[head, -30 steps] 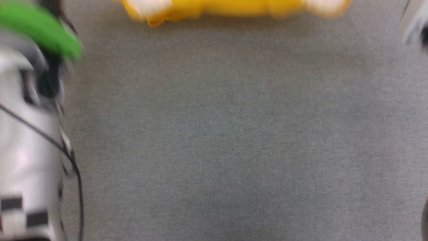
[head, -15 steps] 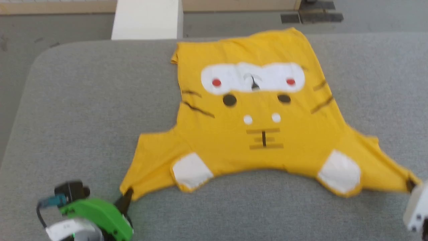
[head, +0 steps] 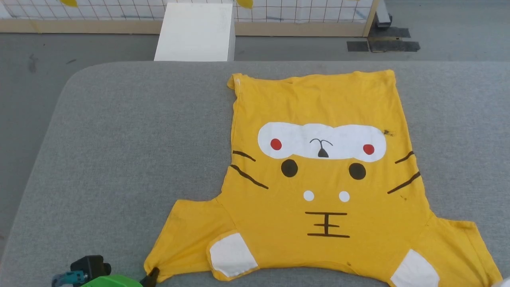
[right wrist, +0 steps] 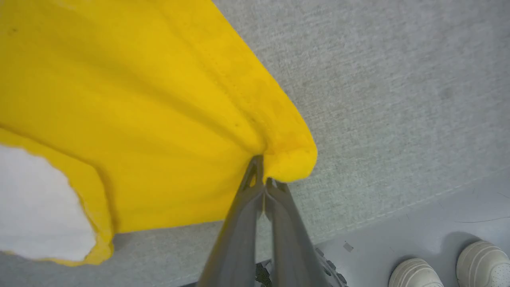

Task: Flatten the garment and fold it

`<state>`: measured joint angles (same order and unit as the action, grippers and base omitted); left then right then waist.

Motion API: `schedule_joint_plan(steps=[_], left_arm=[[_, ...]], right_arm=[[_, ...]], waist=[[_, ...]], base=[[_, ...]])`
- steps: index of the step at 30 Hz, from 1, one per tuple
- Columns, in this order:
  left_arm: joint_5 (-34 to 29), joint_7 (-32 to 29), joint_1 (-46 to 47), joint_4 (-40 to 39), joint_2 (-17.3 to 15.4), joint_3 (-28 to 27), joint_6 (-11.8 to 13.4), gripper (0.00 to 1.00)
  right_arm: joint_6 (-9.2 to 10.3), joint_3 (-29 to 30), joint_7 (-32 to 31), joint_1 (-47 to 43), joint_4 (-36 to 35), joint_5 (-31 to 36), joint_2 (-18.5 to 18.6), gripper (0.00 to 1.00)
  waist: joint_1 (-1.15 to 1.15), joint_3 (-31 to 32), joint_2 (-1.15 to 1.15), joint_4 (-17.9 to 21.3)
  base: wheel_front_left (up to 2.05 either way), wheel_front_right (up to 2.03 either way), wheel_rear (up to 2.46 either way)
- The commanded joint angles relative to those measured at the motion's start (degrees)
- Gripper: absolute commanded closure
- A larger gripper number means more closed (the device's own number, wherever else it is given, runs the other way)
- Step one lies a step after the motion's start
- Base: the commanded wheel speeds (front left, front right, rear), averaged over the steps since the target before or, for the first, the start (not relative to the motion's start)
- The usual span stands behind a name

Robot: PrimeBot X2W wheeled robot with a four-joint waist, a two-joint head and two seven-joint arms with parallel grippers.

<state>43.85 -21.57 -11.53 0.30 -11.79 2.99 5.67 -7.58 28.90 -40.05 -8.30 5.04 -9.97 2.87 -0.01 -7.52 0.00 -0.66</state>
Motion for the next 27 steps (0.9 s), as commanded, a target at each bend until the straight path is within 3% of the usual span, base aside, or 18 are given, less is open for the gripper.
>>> schedule_joint_plan(steps=[1,2,5,11,17,22,27], left_arm=[[-0.34,0.27,-0.34,-0.18,0.1,0.12,0.09,1.0],[-0.28,0.48,-0.13,-0.3,0.23,0.2,-0.05,1.0],[-0.38,0.64,0.42,-0.59,0.29,0.65,-0.42,1.0],[-0.52,0.86,0.67,-2.03,0.38,1.37,-0.85,1.0],[-0.63,1.67,1.53,-3.52,1.08,2.15,-1.22,1.0],[-2.0,1.92,4.13,-4.12,0.89,3.46,-1.6,1.0],[-3.5,2.62,7.36,-4.73,0.8,4.47,-1.87,1.0]], right_arm=[[0.09,-0.48,1.46,1.21,2.08,-0.3,0.02,1.0],[0.09,-0.77,2.61,1.87,3.57,-0.15,0.02,0.97],[0.09,-1.16,4.71,3.27,5.5,0.56,0.02,0.0],[0.09,0.44,10.88,8.19,0.47,-0.68,0.01,0.0],[0.09,-4.33,20.83,18.45,-3.4,-2.77,0.01,0.0],[0.09,-7.48,26.4,31.24,4.1,-1.35,1.58,0.0],[0.09,-7.94,25.57,44.8,15.56,1.96,4.22,0.0]], waist=[[0.01,-0.38,0.0,-0.32],[0.01,-0.51,0.0,-0.47],[0.01,-0.76,0.0,-1.06],[0.01,-1.26,0.0,-2.0],[0.01,-3.76,0.0,-3.03],[0.01,-8.35,0.0,-5.62],[0.01,-14.2,0.0,-8.65]], base=[[0.0,0.0,0.0],[0.0,0.0,0.0],[0.0,0.0,0.0],[0.0,0.0,0.0],[0.0,0.0,0.0],[0.0,0.0,0.0],[0.0,0.0,0.0]])
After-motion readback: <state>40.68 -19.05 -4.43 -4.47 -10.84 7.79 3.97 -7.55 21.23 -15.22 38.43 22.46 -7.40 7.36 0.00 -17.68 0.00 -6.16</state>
